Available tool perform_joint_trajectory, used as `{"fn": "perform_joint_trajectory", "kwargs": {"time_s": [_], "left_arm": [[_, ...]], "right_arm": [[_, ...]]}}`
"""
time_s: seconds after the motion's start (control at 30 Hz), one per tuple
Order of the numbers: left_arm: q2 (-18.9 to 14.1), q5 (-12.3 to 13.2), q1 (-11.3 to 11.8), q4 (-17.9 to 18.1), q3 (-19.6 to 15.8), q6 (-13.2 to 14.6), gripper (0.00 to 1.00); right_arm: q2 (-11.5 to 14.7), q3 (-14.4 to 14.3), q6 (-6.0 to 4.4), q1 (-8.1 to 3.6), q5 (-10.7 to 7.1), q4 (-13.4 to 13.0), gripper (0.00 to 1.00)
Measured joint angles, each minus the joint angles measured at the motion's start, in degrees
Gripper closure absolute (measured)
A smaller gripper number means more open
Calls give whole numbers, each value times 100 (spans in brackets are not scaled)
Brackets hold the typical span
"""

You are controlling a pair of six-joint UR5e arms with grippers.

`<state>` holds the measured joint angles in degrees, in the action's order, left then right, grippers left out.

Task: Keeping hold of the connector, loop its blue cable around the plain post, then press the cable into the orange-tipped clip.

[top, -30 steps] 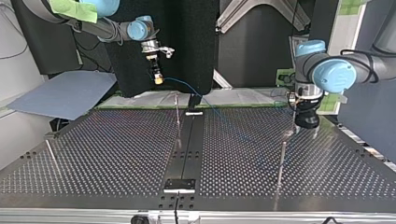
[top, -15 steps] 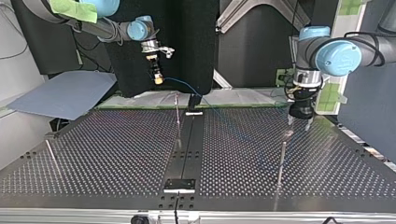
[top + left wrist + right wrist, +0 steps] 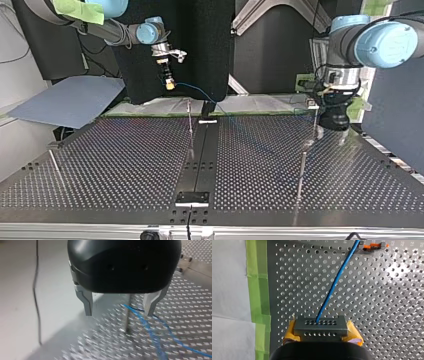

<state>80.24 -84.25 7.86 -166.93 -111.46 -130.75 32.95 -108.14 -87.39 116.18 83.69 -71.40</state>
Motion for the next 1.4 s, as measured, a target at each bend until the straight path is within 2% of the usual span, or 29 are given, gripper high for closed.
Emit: {"fn": "perform_joint_trajectory", "kwargs": {"time_s": [0.2, 0.33, 0.5, 0.7, 0.93, 1.23, 1.4], "left_arm": [[-327, -259, -61, -324, 320, 324, 0], [-516, -321, -127, -566, 559, 563, 0], [-577, -354, -236, -849, 844, 848, 0], [-469, -406, -455, -1168, 1055, 1165, 0], [-89, -761, -879, -1606, 1255, 1605, 0], [-140, -1264, -1404, -2131, 1621, 2131, 0], [-114, -1330, -1540, -2433, 1914, 2431, 0]], "right_arm": [[4, 67, -19, 4, -1, 203, 100], [4, 95, 40, 27, 1, 360, 100], [5, 141, 62, 66, 11, 557, 100], [5, 181, 88, 110, 18, 701, 100], [4, 189, 97, 171, 25, 709, 100], [1, 238, 98, 215, 26, 716, 100], [-2, 239, 98, 239, 26, 728, 100]]}}
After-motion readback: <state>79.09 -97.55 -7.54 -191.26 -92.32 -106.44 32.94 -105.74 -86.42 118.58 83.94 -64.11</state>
